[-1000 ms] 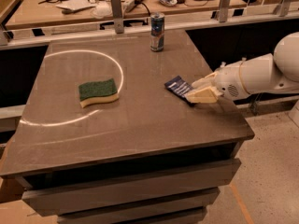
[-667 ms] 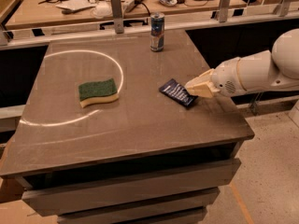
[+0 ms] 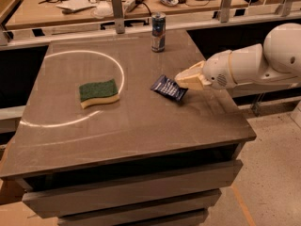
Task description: Move rxbar blueberry near sponge
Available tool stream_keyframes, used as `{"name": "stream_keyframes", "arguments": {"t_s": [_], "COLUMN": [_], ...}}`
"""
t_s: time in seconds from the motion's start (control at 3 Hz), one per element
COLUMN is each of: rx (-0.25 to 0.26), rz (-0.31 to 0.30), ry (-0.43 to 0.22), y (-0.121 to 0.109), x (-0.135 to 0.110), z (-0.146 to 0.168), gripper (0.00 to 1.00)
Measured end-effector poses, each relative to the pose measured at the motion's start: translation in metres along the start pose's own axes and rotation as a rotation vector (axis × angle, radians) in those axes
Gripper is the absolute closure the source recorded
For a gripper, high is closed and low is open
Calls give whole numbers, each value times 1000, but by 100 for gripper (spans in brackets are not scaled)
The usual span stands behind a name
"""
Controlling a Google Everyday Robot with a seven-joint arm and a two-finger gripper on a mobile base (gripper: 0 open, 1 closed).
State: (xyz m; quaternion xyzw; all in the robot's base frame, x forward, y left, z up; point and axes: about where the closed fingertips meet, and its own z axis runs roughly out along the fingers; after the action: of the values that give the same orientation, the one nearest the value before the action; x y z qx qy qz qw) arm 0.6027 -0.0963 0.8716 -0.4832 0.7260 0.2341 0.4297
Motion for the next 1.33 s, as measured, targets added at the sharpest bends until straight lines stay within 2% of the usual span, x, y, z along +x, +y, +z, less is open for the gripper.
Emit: {"name": "stream_keyframes", "arguments": {"t_s": [0.67,1.33], "rx": [-110,-233], "rz": [-56,-99], "ry": [-93,-161], "y": [6,36], "x": [-38,-72], "z": [43,76], "gripper": [100,97]}}
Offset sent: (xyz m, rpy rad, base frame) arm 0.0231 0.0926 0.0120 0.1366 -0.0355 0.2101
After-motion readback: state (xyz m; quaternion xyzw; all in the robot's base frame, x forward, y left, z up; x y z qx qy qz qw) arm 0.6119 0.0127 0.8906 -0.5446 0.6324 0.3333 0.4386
